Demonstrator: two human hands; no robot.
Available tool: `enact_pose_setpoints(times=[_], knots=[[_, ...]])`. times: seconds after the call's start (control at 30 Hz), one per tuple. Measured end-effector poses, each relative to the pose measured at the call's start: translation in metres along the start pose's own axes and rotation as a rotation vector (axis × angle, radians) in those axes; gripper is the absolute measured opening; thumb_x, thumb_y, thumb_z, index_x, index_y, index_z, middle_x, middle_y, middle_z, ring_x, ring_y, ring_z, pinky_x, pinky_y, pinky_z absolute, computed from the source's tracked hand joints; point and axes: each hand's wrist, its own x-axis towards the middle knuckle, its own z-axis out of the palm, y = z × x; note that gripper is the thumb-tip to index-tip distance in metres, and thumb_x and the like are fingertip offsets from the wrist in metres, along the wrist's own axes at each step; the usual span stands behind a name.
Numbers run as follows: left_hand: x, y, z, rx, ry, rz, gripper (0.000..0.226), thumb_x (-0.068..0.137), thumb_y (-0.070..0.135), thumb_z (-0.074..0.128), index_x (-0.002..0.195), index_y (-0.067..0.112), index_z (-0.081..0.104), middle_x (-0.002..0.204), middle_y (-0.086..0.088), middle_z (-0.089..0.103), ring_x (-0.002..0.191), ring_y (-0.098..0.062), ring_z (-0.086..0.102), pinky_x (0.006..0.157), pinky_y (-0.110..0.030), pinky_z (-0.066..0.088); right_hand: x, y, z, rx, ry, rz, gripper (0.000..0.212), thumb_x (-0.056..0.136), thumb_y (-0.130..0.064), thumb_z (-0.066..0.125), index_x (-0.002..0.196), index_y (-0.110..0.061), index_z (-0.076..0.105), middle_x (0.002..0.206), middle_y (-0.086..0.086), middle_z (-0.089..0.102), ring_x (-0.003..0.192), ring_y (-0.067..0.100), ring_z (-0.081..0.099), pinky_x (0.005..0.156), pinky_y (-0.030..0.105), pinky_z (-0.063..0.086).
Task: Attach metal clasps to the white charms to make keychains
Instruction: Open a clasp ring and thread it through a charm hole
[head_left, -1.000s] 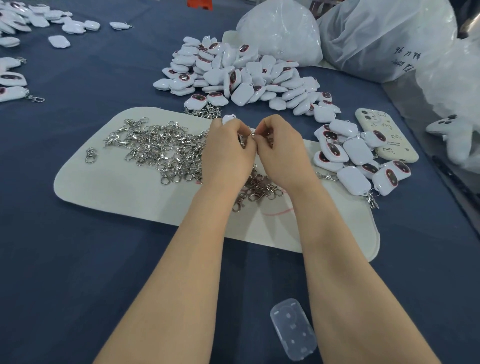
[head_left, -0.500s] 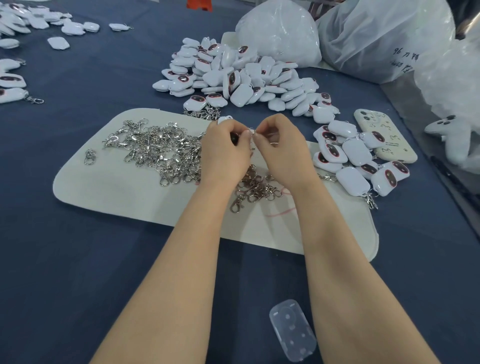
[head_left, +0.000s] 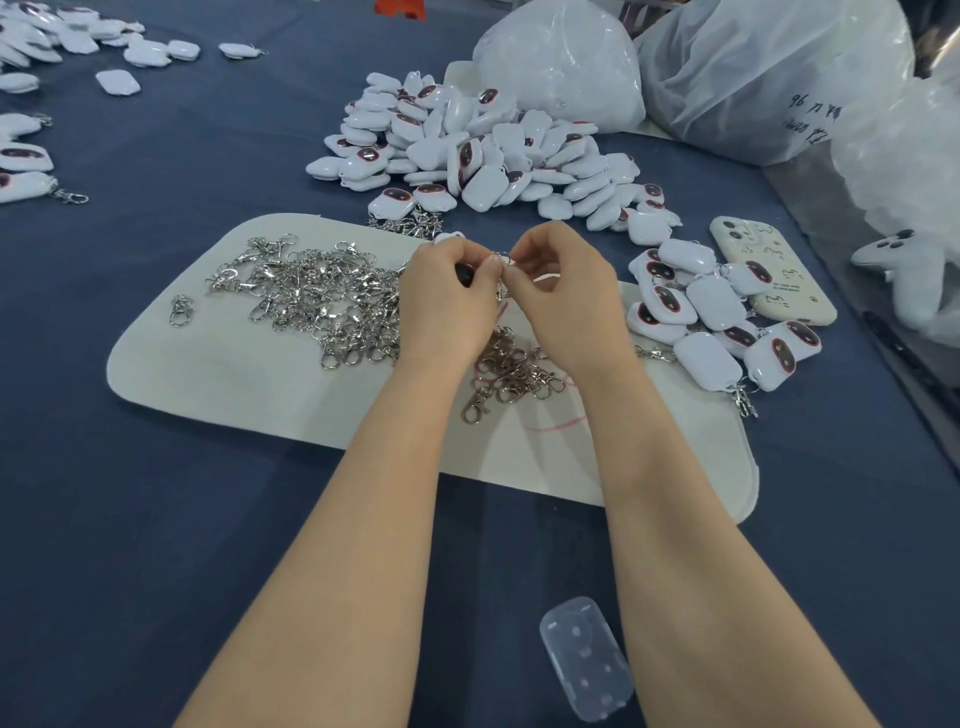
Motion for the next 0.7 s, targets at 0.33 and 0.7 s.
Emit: enact_pose_setpoints(times=[0.33,0.7], knots=[[0.0006,-0.0027,0.0006,-0.006,-0.007,0.009,0.01,0.09,0.018,0.06,0.082,0.017,0.066,0.077,0.004,0.061,0.063,-0.002,0.05,0.065,-0.018,0.038,-0.0003,0.0011,0.0044,0.081,0.014,-0.004,0.014,0.084,-0.003,0.059,0.089,-0.015,0.053,0.078,-0.014,0.055,0.072,-0.002,0.052,0.066,0.01,0.042],[0.0,-0.0042,-0.0002,0.028,-0.03,0.016,0.01,0.09,0.018,0.06,0.082,0.018,0.065,0.074,0.006,0.059,0.061,-0.001,0.05,0.064,-0.015,0.036,0.0015,0.0052,0.0031,0.031,-0.044,0.039,0.012,0.086,-0.006,0.06,0.089,-0.016,0.054,0.079,-0.014,0.054,0.07,-0.001,0.051,0.068,0.009,0.043]])
